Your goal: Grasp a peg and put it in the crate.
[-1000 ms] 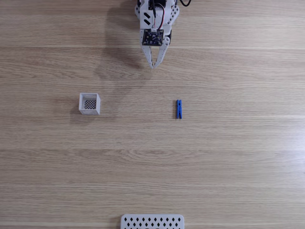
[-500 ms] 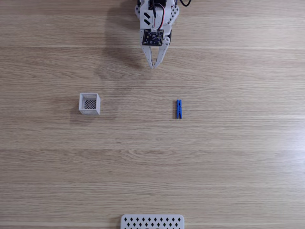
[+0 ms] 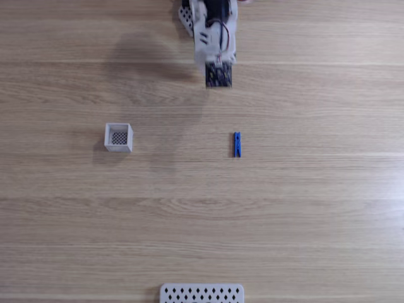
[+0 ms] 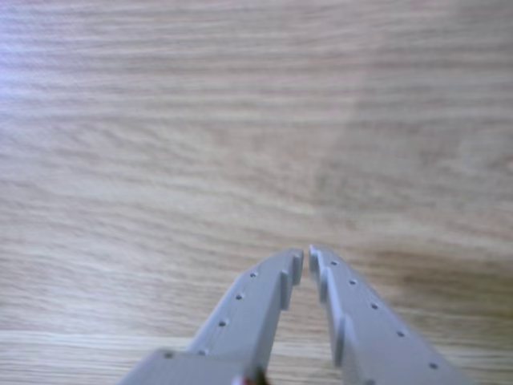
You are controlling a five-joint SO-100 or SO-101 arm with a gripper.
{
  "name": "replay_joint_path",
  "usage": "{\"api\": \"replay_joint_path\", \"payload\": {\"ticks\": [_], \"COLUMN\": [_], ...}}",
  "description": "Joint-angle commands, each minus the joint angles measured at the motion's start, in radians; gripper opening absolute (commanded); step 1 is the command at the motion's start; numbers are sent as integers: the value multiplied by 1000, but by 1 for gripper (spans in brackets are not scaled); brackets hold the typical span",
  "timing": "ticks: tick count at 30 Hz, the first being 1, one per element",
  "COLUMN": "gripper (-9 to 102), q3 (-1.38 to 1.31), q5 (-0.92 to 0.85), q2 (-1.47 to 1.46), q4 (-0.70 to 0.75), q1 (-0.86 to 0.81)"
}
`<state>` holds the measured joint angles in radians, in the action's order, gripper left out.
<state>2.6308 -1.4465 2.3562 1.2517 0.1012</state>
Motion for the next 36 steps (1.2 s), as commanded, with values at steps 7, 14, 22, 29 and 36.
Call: {"api": "replay_joint_path", "payload": {"ticks": [7,14,22,29,36], "gripper": [0,11,12,13,13], "q3": [-701,-821,-989,-1019,-1002], "q5": [104,118,133,133,118], "q2": [-568,-632,-816,-868,-885], "q4": [-17,-21,-20,-15,48], "q1": [49,49,94,80,75]}}
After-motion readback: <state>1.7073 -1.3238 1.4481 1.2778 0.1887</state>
